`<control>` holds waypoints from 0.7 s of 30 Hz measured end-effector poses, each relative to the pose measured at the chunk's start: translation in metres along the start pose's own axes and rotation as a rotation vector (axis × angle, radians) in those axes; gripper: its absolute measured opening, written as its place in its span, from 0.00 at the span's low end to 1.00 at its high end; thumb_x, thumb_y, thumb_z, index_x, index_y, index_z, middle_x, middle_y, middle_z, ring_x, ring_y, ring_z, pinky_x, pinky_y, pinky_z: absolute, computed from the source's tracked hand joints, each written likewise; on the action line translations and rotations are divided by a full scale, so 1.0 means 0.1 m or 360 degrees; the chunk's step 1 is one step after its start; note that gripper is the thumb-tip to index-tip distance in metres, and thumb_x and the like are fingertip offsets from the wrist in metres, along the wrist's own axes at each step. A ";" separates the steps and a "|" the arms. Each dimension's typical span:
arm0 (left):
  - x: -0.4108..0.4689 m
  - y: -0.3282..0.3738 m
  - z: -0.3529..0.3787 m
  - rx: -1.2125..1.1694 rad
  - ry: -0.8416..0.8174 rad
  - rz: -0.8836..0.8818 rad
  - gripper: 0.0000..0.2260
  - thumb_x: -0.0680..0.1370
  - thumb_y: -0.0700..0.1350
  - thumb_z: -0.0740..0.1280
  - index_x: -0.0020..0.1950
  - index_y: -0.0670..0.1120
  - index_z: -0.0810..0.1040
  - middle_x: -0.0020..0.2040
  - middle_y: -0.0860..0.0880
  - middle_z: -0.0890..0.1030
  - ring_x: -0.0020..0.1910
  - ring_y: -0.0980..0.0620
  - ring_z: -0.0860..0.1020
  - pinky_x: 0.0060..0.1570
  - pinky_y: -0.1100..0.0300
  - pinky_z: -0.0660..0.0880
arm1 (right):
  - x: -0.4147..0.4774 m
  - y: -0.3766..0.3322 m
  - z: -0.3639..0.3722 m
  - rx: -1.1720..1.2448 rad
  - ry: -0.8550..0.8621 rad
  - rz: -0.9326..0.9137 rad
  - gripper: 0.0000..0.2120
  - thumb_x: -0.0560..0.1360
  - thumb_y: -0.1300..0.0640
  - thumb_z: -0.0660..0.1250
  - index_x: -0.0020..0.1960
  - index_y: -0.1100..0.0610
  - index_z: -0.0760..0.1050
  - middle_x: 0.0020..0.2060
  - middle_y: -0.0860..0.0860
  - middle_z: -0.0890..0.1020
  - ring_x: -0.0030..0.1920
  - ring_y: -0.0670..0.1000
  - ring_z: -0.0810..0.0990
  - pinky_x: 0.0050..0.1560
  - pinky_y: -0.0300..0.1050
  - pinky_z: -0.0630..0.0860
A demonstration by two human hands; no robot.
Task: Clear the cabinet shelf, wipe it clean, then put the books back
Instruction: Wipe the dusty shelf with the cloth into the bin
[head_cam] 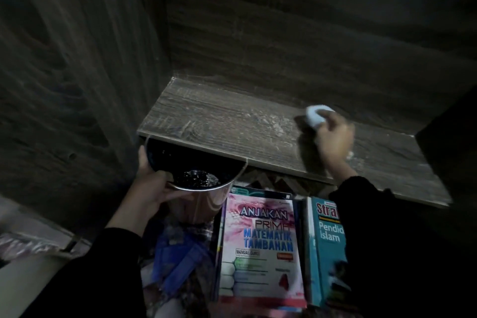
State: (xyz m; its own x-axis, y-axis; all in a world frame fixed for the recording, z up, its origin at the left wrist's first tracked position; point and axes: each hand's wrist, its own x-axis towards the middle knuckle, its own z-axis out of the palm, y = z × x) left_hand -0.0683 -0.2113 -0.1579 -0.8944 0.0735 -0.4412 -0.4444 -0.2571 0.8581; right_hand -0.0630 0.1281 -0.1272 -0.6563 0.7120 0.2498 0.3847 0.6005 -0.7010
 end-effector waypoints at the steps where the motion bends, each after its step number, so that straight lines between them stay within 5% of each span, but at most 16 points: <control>1: 0.00 0.00 0.00 0.0003 -0.0006 0.0001 0.40 0.71 0.20 0.50 0.75 0.55 0.55 0.71 0.45 0.66 0.44 0.37 0.76 0.28 0.36 0.76 | 0.02 0.15 -0.09 -0.0150 0.0072 0.0143 0.15 0.74 0.57 0.61 0.58 0.51 0.79 0.58 0.56 0.81 0.61 0.62 0.73 0.62 0.52 0.67; 3: -0.01 0.00 0.02 0.0003 -0.0016 -0.0003 0.41 0.71 0.20 0.50 0.75 0.55 0.56 0.69 0.45 0.67 0.43 0.37 0.76 0.27 0.38 0.77 | -0.10 0.29 -0.12 -0.0406 0.0100 0.0285 0.17 0.76 0.57 0.60 0.64 0.51 0.76 0.64 0.57 0.75 0.64 0.63 0.68 0.62 0.55 0.63; 6: -0.02 0.00 0.05 0.0014 -0.0031 -0.0023 0.41 0.71 0.20 0.50 0.76 0.55 0.54 0.66 0.45 0.68 0.42 0.37 0.76 0.26 0.40 0.77 | -0.40 0.12 0.11 -0.0695 0.0072 0.0121 0.23 0.75 0.54 0.55 0.68 0.53 0.71 0.70 0.57 0.67 0.66 0.63 0.64 0.62 0.56 0.61; 13: 0.03 -0.02 0.09 0.0036 0.0014 -0.0019 0.40 0.71 0.21 0.51 0.75 0.56 0.55 0.67 0.46 0.69 0.45 0.40 0.77 0.29 0.41 0.78 | -1.17 -0.90 0.93 -0.0577 -0.0451 -0.0344 0.25 0.78 0.54 0.57 0.75 0.51 0.60 0.76 0.55 0.56 0.74 0.59 0.54 0.69 0.58 0.54; 17: 0.00 -0.01 0.12 0.0031 0.0016 0.0030 0.37 0.71 0.22 0.52 0.72 0.55 0.60 0.61 0.46 0.74 0.46 0.41 0.78 0.28 0.43 0.79 | -1.50 -1.17 1.09 -0.0405 -0.0722 -0.0815 0.28 0.74 0.59 0.61 0.74 0.50 0.63 0.76 0.54 0.57 0.73 0.60 0.55 0.68 0.55 0.55; 21: -0.02 -0.01 0.10 0.0031 0.0008 0.0043 0.36 0.73 0.23 0.55 0.72 0.56 0.59 0.61 0.46 0.74 0.47 0.43 0.78 0.29 0.46 0.80 | -1.42 -1.16 1.06 -0.0005 -0.1004 -0.1103 0.26 0.69 0.65 0.62 0.66 0.52 0.75 0.71 0.54 0.70 0.68 0.59 0.64 0.62 0.49 0.58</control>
State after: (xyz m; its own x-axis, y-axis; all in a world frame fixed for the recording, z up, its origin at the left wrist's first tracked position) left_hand -0.0670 -0.2013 -0.1550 -0.9058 0.0618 -0.4191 -0.4211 -0.2401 0.8747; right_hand -0.0830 -0.0817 -0.1517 -0.9702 -0.1336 0.2022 -0.2230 0.8187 -0.5292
